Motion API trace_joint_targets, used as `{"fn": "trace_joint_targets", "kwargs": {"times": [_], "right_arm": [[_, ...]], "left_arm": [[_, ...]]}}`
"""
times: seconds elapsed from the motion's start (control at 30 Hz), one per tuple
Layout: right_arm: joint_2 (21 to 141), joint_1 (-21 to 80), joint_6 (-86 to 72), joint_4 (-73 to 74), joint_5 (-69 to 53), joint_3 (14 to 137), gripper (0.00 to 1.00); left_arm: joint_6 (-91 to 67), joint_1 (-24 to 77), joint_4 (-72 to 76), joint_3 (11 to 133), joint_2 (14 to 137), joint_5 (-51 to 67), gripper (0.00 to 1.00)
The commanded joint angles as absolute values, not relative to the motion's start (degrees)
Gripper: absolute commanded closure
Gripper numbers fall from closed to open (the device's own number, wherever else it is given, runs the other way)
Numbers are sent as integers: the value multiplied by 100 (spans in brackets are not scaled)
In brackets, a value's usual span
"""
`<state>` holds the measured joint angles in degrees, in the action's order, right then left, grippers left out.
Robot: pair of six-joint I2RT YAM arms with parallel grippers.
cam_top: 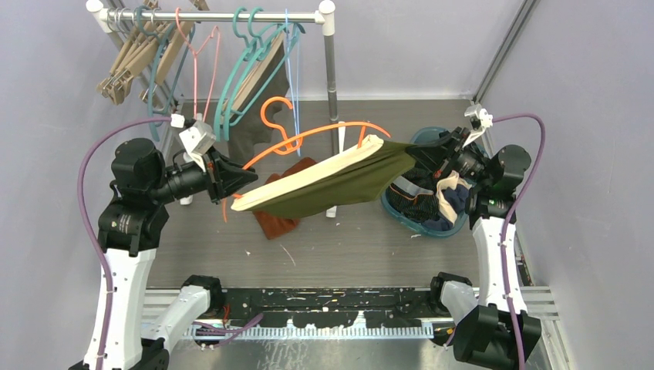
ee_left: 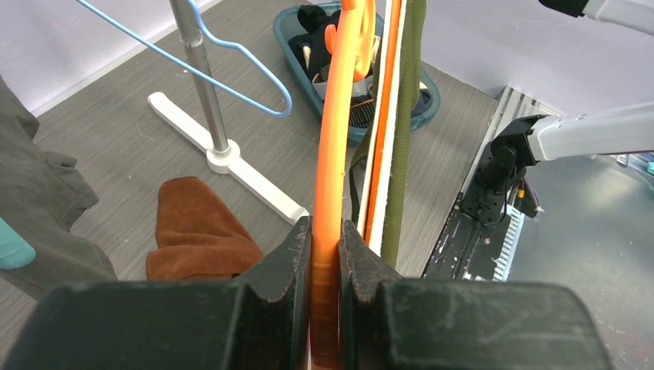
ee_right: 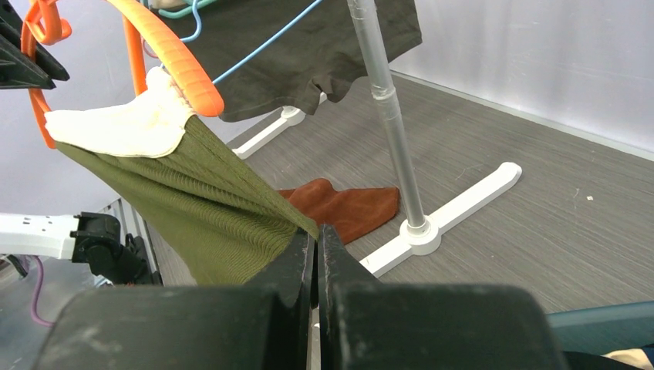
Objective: Remove the underwear clipped to the hanger
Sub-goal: Remove the underwear from the hanger.
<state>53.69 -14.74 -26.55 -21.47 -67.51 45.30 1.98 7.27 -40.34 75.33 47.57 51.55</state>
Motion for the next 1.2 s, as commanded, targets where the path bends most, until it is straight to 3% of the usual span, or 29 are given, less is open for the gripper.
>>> {"fn": "trace_joint_targets", "kwargs": {"times": [0.0,0.53,0.67,0.8,0.87,0.97,1.17], "right_arm": [[5529,-1923,-2473,-2101,-5700,4564,99],[5445,-1551,-2498,-2495,-6680,4372,97],[5435,-899,-1885,-2159,-7000,4322,77],[5352,-401,-1173,-1567,-7088,4389,36],[5380,-280,-1129,-1578,-7043,4424,23],[5522,-96,-1152,-1609,-7044,4549,14],[5727,370,-1895,-2681,-7111,4647,11]], "left_arm": [[431,571,-4079,7883,4492,4830,100],[-275,584,-3641,7952,4861,5253,100],[-478,601,-3466,7924,4892,5545,100],[-818,657,-3179,7827,4950,5791,100],[-864,707,-3125,7817,4974,5882,100],[-931,763,-3046,7830,5004,5915,100],[-1240,809,-2761,7816,5082,5901,100]]}}
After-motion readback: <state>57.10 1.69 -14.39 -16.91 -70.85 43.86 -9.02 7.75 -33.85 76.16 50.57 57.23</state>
